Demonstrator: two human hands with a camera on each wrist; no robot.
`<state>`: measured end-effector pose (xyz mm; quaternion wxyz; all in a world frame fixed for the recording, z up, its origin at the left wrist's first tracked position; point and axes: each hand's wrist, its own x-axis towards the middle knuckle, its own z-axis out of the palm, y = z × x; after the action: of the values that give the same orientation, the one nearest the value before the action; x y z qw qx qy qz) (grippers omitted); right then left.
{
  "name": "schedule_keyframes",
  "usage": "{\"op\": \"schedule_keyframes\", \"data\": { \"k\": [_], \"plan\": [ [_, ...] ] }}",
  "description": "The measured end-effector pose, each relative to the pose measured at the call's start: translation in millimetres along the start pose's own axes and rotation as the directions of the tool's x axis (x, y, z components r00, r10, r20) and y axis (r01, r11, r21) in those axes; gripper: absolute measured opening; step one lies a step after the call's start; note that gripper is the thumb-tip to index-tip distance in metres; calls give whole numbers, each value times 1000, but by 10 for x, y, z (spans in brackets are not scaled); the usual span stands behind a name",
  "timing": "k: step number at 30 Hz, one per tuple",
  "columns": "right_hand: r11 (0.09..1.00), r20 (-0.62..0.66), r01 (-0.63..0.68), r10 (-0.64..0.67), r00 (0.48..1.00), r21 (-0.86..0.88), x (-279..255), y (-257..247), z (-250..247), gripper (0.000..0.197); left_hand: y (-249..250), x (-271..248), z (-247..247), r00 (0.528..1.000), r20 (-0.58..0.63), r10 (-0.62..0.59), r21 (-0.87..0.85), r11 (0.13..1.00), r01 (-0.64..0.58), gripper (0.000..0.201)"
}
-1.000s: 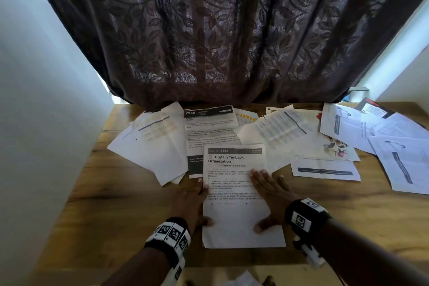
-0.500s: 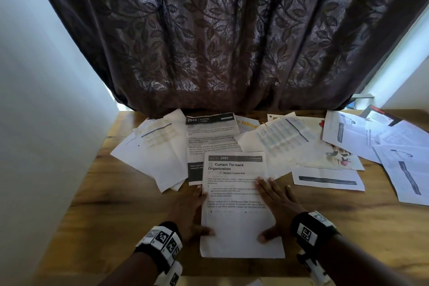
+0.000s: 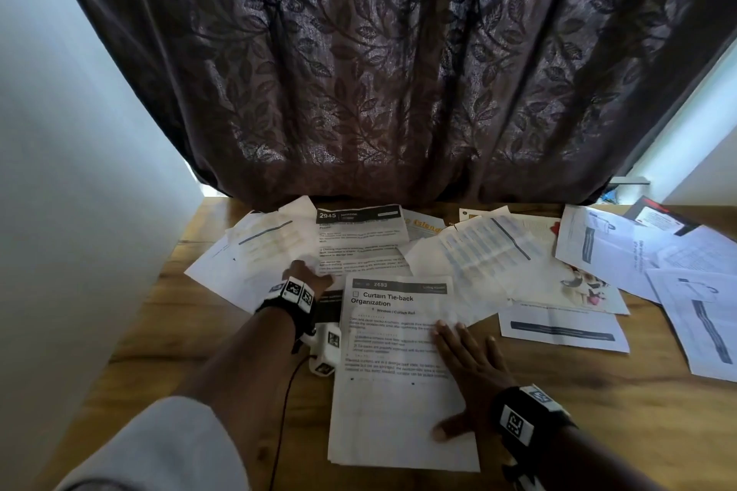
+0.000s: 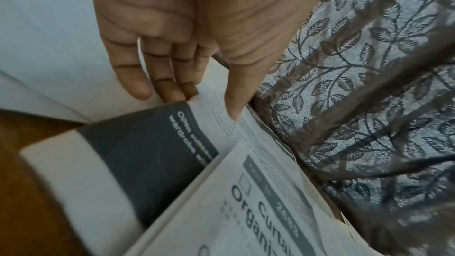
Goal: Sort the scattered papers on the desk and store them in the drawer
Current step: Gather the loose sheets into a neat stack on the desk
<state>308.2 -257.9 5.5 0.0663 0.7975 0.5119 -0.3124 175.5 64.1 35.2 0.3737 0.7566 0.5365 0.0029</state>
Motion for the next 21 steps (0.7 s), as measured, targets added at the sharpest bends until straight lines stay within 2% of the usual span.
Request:
{"op": "schedule_keyframes", "data": {
  "k": [2, 3, 6, 7, 10, 14, 16, 18, 21],
  "plan": [
    [1000, 1, 6, -6, 1000, 9, 3, 9, 4, 154, 36, 59, 6, 998, 51, 42, 20, 999, -43, 38],
    [1000, 0, 9, -9, 1000, 14, 4, 13, 5, 154, 22, 101, 13, 998, 52, 33, 38, 999, -35, 35],
    [1000, -9, 15, -15, 1000, 23, 5, 17, 10, 155, -109, 247, 46, 1000, 25, 18, 42, 999, -19, 51],
    [1000, -9, 15, -15, 1000, 22, 10, 18, 13, 155, -116, 236, 23, 1000, 9, 20, 51, 998, -21, 45],
    [1000, 1, 9, -9, 1000, 23, 16, 17, 19, 155, -66, 91, -127, 992, -125, -18, -6, 1000, 18, 23],
    [1000, 2, -1, 1, 1000, 25, 5, 8, 11, 154, -172, 32, -460, 954, -297, -48, -72, 997, 27, 28],
    [1000, -2, -3, 3, 1000, 26, -3, -6, 2, 154, -318, 4, -663, 931, -357, -70, -160, 987, 13, 28],
    [1000, -8, -5, 5, 1000, 29, -10, -15, 4, 154, -498, -32, -824, 921, -382, -80, -335, 941, -57, 29],
    [999, -24, -10, 11, 1000, 35, -18, -21, 14, 155, -701, -179, -916, 934, -333, -126, -633, 764, -123, 27]
  ]
}}
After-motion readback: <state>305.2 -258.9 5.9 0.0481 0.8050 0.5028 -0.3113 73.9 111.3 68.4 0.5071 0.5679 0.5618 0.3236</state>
